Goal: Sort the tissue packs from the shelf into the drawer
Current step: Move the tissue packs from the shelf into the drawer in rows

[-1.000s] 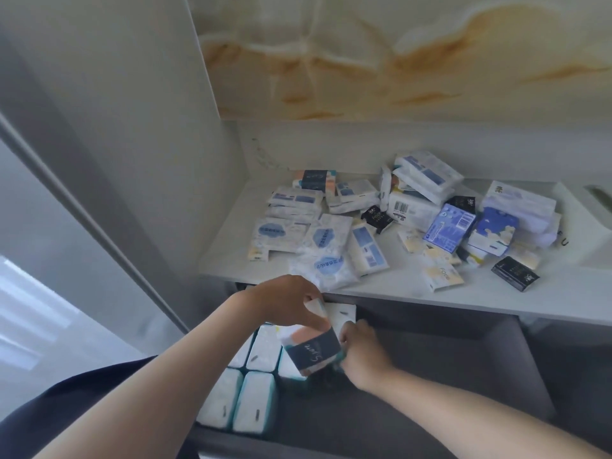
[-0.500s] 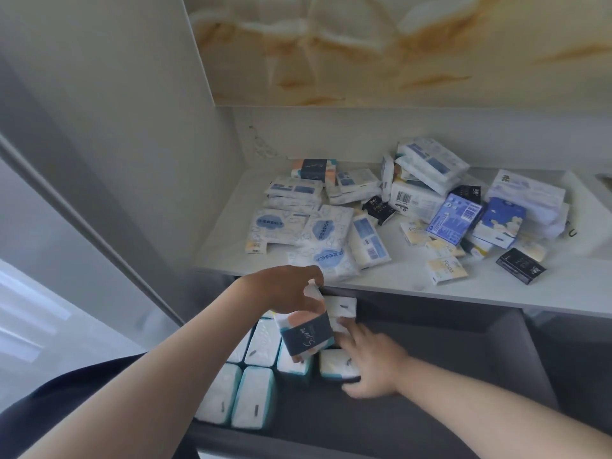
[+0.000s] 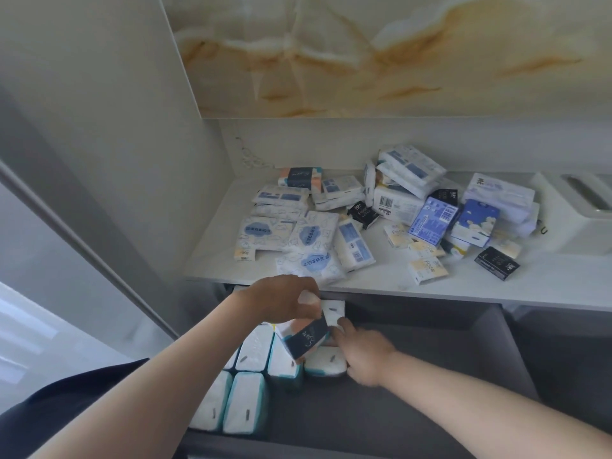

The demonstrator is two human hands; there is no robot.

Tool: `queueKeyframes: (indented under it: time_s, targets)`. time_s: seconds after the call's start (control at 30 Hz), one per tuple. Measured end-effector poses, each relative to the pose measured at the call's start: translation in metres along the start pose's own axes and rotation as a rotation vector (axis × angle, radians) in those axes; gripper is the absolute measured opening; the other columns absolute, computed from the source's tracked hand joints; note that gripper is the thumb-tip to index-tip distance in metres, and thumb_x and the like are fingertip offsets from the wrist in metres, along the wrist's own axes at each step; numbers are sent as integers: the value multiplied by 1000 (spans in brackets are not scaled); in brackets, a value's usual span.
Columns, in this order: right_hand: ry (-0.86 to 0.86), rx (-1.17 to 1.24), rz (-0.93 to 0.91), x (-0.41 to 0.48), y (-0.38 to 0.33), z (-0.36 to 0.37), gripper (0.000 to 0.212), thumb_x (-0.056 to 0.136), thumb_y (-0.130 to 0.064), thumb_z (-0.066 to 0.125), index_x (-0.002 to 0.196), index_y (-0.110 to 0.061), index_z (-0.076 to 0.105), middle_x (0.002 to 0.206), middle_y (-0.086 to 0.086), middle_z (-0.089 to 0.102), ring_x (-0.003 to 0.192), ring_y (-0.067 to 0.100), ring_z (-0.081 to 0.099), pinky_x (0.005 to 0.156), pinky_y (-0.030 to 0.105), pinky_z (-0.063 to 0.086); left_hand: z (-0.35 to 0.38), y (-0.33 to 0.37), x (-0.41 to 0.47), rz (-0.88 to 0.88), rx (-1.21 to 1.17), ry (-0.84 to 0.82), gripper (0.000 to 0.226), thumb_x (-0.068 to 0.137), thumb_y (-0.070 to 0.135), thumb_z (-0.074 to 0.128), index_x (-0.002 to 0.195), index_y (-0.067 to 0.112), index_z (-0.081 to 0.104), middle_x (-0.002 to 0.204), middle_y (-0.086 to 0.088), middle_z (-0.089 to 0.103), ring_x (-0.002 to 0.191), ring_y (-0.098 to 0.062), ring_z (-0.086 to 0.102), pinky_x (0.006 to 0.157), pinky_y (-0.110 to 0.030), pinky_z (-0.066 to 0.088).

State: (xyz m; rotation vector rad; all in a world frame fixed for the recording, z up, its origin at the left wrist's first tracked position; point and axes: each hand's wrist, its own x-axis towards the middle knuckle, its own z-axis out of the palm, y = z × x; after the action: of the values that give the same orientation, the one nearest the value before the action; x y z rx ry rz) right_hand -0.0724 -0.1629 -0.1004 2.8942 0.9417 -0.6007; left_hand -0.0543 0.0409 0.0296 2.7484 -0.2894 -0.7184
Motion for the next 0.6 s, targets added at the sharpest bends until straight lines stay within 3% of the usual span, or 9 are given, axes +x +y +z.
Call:
queueKeyframes:
  time_s: [0.07, 0.13, 0.2, 0.3, 0.43, 0.53, 0.6]
  targets:
    - [-17, 187, 54, -5, 5, -23, 74, 86, -27, 61, 149, -25, 23, 144, 9, 39, 112, 36, 58, 85, 43, 51, -3, 4, 0, 3, -30, 64, 52, 77, 66, 64, 120, 42, 47, 115, 8, 59, 99, -17, 57, 89, -34, 48]
    - [-12, 470, 69, -12, 7, -50, 77, 82, -41, 66, 147, -38, 25, 142, -6, 46, 121, 24, 56, 94, 38, 49, -4, 11, 0, 3, -49, 127, 60, 68, 71, 67, 116, 41, 46, 111, 12, 61, 95, -13, 59, 85, -33, 51]
    - [-4, 680, 29, -22, 4, -76, 71, 77, -37, 70, 137, -46, 33, 128, -16, 57, 113, 12, 59, 91, 30, 50, -1, 21, -1, 18, -78, 179, 60, 63, 70, 71, 110, 40, 49, 105, 15, 61, 91, -9, 59, 79, -30, 52]
    - [-28, 747, 5, -39, 3, -94, 69, 73, -27, 71, 133, -38, 38, 108, -16, 63, 95, 4, 61, 76, 23, 50, 5, 37, -4, 51, -193, 192, 56, 61, 61, 79, 106, 39, 53, 99, 20, 60, 88, -3, 59, 74, -23, 51]
    - [10, 837, 91, -52, 14, -81, 59, 66, -29, 75, 118, -38, 50, 101, -15, 66, 90, 10, 66, 75, 34, 58, 16, 47, -4, 113, -361, 128, 54, 64, 52, 83, 106, 40, 52, 105, 21, 56, 97, -3, 56, 80, -21, 48]
    - [-59, 895, 99, -59, 20, -66, 44, 69, -17, 75, 107, -33, 58, 99, -6, 72, 88, 21, 72, 70, 43, 62, 28, 46, -6, 129, -229, -22, 61, 67, 48, 81, 116, 37, 47, 114, 19, 48, 100, -6, 51, 80, -23, 45]
    - [-118, 891, 104, -65, 20, -63, 38, 76, -18, 74, 107, -31, 57, 103, -3, 70, 93, 24, 71, 69, 41, 59, 39, 43, -7, 115, -163, -86, 51, 71, 42, 78, 113, 36, 49, 110, 19, 50, 97, -10, 54, 76, -24, 48]
